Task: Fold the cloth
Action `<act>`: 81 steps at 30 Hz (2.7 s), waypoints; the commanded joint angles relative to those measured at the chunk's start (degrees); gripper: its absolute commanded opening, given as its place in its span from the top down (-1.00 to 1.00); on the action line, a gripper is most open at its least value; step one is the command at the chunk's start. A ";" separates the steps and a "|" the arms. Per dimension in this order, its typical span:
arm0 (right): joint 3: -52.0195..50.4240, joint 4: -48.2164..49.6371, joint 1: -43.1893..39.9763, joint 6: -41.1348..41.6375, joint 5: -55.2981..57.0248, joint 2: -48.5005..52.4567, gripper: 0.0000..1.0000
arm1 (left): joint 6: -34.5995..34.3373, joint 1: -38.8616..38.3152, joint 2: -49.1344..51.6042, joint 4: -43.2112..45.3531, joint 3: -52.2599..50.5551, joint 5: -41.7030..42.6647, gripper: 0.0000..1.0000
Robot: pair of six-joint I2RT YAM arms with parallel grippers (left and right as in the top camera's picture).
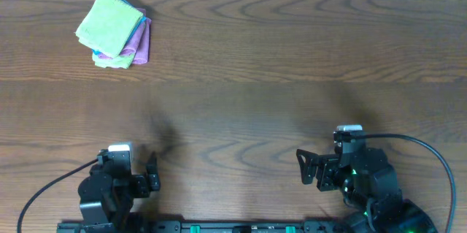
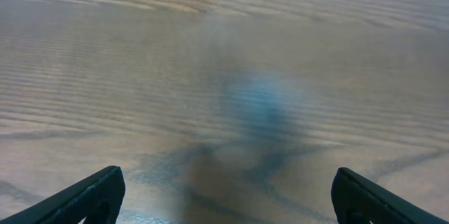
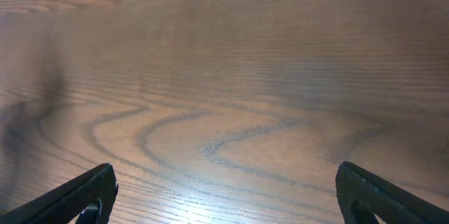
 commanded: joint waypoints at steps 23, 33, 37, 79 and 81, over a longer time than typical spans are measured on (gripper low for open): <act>-0.13 -0.04 -0.15 0.83 0.04 -0.22 -0.98 | 1.42 -1.99 -2.91 -0.52 -2.93 -3.89 -0.90; -0.13 -0.09 -0.66 0.81 0.20 -0.85 -0.98 | 1.42 -1.99 -2.91 -0.52 -2.93 -3.89 -0.90; -2.16 -0.42 -5.09 -0.74 6.97 -5.44 -0.99 | 1.42 -1.99 -2.91 -0.52 -2.93 -3.87 -0.90; -22.62 1.55 -24.57 -23.43 1.51 -26.40 -0.98 | 1.42 -1.99 -2.91 -0.52 -2.93 -3.89 -0.90; -22.62 1.55 -24.57 -23.45 1.51 -26.40 -0.98 | 1.42 -1.99 -2.91 -0.52 -2.93 -3.89 -0.90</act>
